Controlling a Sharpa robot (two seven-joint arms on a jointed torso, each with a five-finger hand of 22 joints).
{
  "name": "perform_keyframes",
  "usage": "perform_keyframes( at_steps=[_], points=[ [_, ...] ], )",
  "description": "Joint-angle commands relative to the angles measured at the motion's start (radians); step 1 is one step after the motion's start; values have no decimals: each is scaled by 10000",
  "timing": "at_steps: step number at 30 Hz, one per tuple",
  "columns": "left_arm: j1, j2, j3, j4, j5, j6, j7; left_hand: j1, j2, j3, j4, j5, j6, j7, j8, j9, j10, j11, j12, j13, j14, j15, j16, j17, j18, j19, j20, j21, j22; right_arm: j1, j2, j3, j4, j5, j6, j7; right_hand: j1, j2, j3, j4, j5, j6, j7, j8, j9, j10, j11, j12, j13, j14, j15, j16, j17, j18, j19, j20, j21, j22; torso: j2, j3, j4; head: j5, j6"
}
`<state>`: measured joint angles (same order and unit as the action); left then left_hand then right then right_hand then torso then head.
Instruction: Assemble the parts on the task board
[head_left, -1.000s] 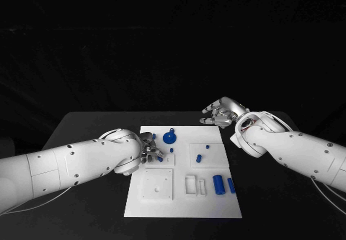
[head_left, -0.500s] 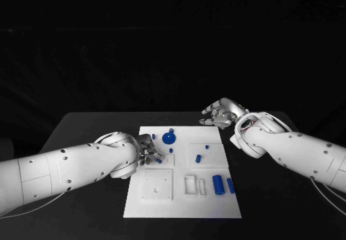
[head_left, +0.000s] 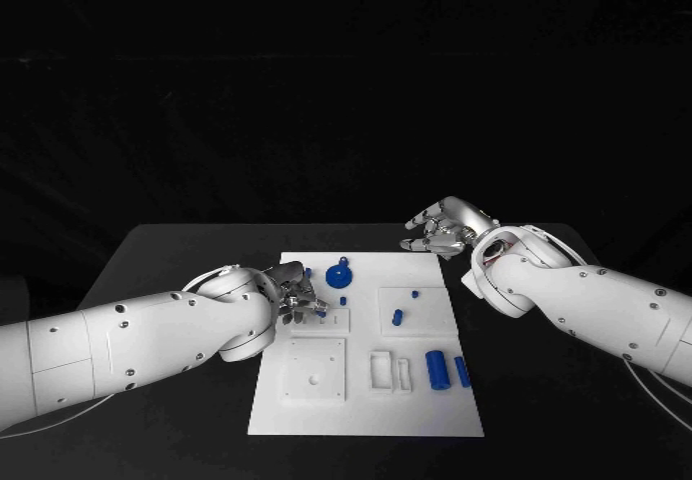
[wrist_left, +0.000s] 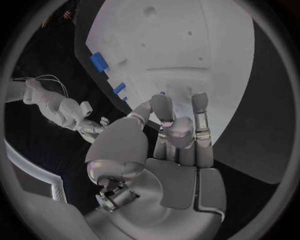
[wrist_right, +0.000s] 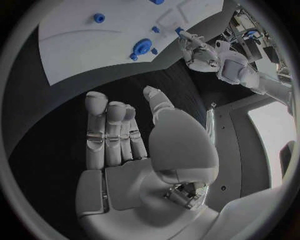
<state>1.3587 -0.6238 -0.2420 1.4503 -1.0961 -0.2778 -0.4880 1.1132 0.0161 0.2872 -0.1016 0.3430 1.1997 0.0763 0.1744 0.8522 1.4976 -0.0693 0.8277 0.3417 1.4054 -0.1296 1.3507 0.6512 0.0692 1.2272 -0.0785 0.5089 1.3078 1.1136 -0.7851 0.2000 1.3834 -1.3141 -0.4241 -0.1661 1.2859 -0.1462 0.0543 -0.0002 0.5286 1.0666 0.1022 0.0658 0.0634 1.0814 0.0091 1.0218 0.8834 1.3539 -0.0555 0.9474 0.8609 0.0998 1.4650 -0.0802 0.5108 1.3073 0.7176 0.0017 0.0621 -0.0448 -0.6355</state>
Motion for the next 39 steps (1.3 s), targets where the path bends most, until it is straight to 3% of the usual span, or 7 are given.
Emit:
perform_keyframes(
  at_steps=[1, 18, 39],
  points=[
    [-10, 17, 2, 53, -568, -714, 384, 480, 353, 6, 86, 60, 2631, -1546, 14, -19, 151, -372, 57, -14, 19, -53, 9, -11, 157, 2, 109, 64, 197, -11, 0, 6, 17, -1, 53, 26, -80, 21, 10, -66, 23, 71, -16, -38, -8, -35, -53, -65, -10, 12, -82, -30, -1, 93, 378, -21, -38, 576, -2, 0, -3, 9, -6],
    [-224, 44, -2, -4, -1403, -1160, 490, 503, 343, 8, 111, 51, 2627, -1545, 12, -20, 153, -374, 49, -22, 17, -58, 12, -27, 193, -5, 147, 74, 198, -16, -21, 6, 24, -1, 49, 20, -80, 21, 10, -66, 23, 71, -16, -38, -8, -35, -53, -65, -10, 12, -82, -30, -1, 93, 378, -21, -38, 576, 4, 9, -8, 39, -100],
    [-562, 31, -3, -42, -1596, -1106, 423, 548, 318, 13, 156, 52, 2638, -1548, 8, -28, 151, -376, 52, -23, 23, -55, 17, -39, 261, -1, 209, 104, 199, -38, -23, 6, 9, -1, 52, 20, -80, 21, 10, -66, 23, 71, -16, -38, -8, -35, -53, -65, -10, 12, -82, -30, -1, 93, 378, -21, -38, 576, 5, -1, -6, 33, -211]
  ],
)
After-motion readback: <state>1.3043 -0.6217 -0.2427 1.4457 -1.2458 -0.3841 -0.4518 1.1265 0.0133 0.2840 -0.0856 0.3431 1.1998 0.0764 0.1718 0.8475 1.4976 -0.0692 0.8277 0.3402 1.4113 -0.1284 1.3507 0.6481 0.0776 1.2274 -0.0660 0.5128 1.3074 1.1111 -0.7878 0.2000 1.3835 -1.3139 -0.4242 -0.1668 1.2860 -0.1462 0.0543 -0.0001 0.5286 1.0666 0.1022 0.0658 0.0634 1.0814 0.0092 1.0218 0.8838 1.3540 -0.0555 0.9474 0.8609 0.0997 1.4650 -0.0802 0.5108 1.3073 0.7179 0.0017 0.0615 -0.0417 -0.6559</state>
